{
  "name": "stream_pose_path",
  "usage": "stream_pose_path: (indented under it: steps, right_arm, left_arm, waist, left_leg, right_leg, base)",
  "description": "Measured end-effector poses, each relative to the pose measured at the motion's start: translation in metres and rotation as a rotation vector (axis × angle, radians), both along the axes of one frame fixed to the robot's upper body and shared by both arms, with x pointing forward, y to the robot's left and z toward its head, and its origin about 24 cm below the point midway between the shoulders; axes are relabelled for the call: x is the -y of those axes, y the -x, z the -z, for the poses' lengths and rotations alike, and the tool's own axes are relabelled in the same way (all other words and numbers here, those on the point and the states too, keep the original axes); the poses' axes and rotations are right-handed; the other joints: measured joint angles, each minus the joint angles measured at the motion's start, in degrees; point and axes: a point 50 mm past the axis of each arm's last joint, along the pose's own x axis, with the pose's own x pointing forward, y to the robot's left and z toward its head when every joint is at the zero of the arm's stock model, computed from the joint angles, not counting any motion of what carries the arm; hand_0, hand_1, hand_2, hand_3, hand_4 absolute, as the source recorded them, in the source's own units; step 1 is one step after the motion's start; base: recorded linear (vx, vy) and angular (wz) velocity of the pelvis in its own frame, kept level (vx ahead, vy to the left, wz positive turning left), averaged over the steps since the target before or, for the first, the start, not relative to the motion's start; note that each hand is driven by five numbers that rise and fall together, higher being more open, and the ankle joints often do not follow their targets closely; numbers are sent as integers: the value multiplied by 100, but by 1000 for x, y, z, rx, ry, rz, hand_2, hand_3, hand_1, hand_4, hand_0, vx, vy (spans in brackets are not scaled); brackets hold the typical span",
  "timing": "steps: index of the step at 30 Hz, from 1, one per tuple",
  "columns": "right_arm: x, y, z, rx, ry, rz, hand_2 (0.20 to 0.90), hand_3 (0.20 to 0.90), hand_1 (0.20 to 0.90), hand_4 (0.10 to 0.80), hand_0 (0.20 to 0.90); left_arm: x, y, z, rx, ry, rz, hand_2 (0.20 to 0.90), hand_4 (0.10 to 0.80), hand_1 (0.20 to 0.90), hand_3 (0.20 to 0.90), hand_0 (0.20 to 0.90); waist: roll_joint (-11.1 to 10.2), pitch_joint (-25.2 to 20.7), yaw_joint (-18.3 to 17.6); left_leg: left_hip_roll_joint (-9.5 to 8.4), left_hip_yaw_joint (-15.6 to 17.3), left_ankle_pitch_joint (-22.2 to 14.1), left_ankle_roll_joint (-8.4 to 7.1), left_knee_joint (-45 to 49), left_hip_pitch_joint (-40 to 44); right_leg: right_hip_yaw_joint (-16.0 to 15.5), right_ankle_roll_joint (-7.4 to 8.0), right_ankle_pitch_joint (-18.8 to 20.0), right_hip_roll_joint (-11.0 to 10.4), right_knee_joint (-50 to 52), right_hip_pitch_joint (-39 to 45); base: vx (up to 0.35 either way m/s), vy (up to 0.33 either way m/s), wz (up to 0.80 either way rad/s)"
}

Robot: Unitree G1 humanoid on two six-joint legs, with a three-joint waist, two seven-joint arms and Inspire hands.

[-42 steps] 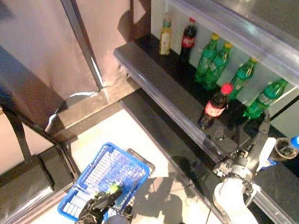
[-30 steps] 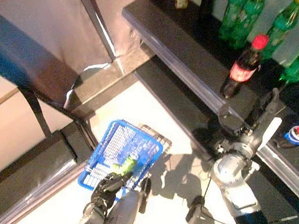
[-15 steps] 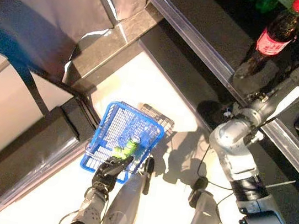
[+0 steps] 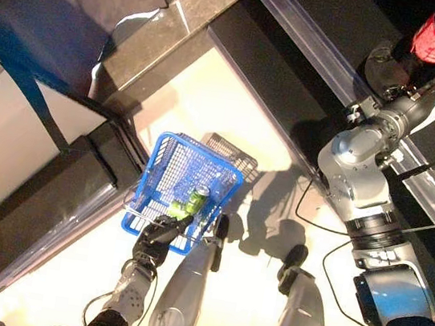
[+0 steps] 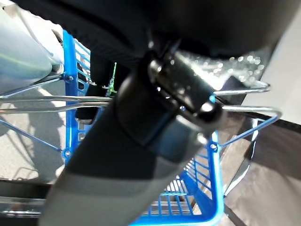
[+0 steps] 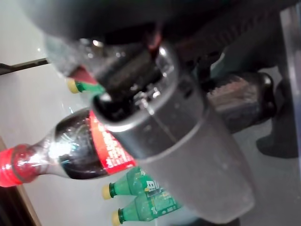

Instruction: Pick up the drink and place into the basket.

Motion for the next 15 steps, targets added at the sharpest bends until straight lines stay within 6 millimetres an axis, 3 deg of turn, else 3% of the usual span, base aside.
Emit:
stream_pose_path:
  steps: [6, 12, 13, 14, 15]
  right_arm:
    - [11, -9, 7, -66, -22, 38, 900, 900, 900, 800, 900]
    - [21, -13, -2, -62, -13, 68, 900, 900, 900, 800, 900]
    - [22, -14, -4, -60, -16, 69, 825, 812, 825, 712, 825]
    - [23, -15, -5, -66, -15, 75, 521, 458, 521, 358, 521]
    - [25, -16, -6, -67, -17, 75, 300, 200, 300, 100, 300]
  left_arm:
    - [-3, 0, 0, -2, 15, -24, 300, 100, 300, 200, 300]
    - [-6, -2, -2, 7, 13, -21, 300, 100, 300, 200, 300]
    - [-6, -2, -2, 10, 15, -17, 300, 100, 300, 200, 300]
    - [-6, -2, -2, 12, 16, -15, 300, 100, 300, 200, 300]
    - [-6, -2, -2, 13, 17, -13, 300, 100, 300, 200, 300]
  waist:
    - [-72, 0, -2]
    - [-92, 5, -3]
    - [-93, 6, 5]
    - [-93, 6, 7]
    - [-93, 6, 18]
  left_leg:
    - [-27, 73, -41, 53, 77, -51]
    - [-60, 72, -48, 90, 199, -217]
    - [-66, 73, -47, 91, 202, -225]
    - [-68, 73, -46, 93, 202, -226]
    - [-68, 73, -44, 94, 202, -226]
  right_leg:
    - [114, 26, 28, -14, -1, -71]
    - [127, 30, 77, -57, 58, -207]
    - [127, 31, 78, -64, 54, -214]
    - [127, 31, 78, -66, 54, -214]
    - [126, 31, 78, -66, 53, -214]
  base:
    - [4, 22, -5]
    - [14, 7, 0]
    - [0, 0, 0]
    - [0, 0, 0]
    - [0, 0, 0]
